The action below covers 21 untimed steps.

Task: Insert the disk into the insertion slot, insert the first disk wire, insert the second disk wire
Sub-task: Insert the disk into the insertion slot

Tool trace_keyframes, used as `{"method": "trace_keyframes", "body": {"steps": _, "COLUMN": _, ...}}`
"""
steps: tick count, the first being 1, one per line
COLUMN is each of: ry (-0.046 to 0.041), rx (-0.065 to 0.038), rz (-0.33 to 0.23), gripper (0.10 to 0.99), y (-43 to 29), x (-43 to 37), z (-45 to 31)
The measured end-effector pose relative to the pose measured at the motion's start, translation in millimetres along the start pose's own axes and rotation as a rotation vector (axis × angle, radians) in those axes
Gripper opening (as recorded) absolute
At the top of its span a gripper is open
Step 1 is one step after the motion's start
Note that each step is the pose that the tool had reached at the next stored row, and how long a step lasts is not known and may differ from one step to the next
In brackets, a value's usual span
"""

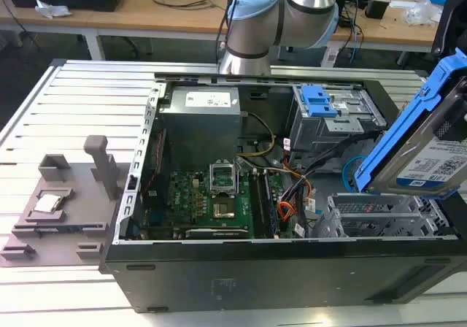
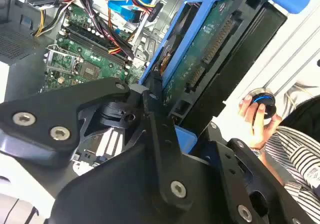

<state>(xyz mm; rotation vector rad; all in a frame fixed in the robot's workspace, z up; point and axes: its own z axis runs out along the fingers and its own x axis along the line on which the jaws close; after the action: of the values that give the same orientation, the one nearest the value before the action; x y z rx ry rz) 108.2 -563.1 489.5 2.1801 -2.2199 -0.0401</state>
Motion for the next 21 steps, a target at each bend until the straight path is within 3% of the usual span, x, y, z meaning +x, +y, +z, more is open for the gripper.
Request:
{"method": "trace_keyframes", "body": {"steps": 3, "ry": 0.0, "rx": 0.0, "rz": 0.0, "gripper": 0.365, "y": -0.2, "x": 0.0, "z": 6.0}}
{"method": "trace_keyframes", "body": {"steps": 21, "ry": 0.0, "rx": 0.0, "rz": 0.0, "gripper": 0.365, "y": -0.9, "x": -0.1, "z": 25.1}}
